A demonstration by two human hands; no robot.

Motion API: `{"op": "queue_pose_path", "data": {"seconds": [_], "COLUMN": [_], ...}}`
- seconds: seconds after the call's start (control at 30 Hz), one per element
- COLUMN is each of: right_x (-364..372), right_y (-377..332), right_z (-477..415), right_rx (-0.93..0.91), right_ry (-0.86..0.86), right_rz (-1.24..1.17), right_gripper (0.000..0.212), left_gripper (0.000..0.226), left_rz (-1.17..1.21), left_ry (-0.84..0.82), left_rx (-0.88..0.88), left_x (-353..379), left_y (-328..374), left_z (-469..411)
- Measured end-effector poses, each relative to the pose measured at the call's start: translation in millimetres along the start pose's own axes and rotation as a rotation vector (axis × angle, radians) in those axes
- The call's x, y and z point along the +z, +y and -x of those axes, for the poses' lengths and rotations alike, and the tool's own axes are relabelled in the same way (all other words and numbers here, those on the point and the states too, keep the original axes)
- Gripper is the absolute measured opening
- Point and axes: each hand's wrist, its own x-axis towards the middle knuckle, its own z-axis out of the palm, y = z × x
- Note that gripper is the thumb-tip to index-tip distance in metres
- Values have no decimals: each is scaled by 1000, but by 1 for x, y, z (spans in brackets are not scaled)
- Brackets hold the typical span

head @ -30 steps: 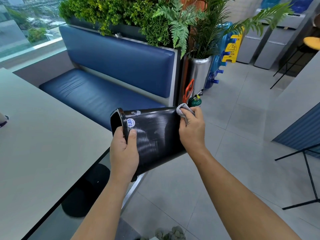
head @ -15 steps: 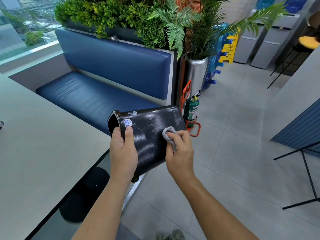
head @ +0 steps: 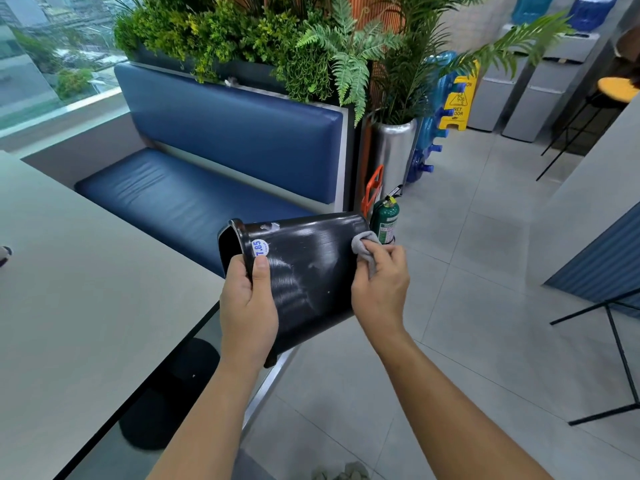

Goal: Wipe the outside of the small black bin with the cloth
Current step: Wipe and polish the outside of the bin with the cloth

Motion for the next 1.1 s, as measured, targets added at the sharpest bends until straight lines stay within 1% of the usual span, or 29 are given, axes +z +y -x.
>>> {"op": "queue_pose_path", "data": {"seconds": [0.13,0.27,0.33,0.4,0.5,0.6,0.67,0.73,0.83,0.9,0.93,1.03,1.1], "right_x": [13,17,10,3,-3,-2,4,13,15,8,3,-8,-8], "right_y": [-30,-41,-27,-6,19,15,-4,-29,-50,-43,-34,-10,-12], "right_z": [16,59,69,62,33,9,8,23,60,77,81,72,60], "right_rx": [-146,-263,-264,-187,-31,31,-24,-116,-234,-300,-307,-232,-225], "right_ry": [-31,-198,-254,-228,-138,-82,-71,-95,-227,-302,-303,-212,-184], "right_rz": [-59,-128,-126,-88,-8,36,5,-50,-138,-143,-132,-63,-23], "right_gripper": [28,33,37,35,26,23,24,26,34,38,38,34,32], "left_gripper": [23,23,23,23,23,24,24,23,22,22,22,23,24], "left_rz": [-43,-54,-49,-43,-44,-30,-29,-52,-66,-57,-53,-44,-58], "left_ry": [-23,15,30,31,36,12,-7,-13,10,25,31,48,38], "left_rx": [17,6,-8,-24,-42,-49,-45,-25,-8,-1,7,1,-11], "left_x": [7,8,3,-2,-7,-4,2,8,10,5,2,-3,-2], "left_y": [-5,-9,-12,-13,-12,-12,-12,-12,-13,-13,-12,-7,-7], "left_z": [1,-4,-6,-6,-5,0,6,7,3,1,1,4,6]}}
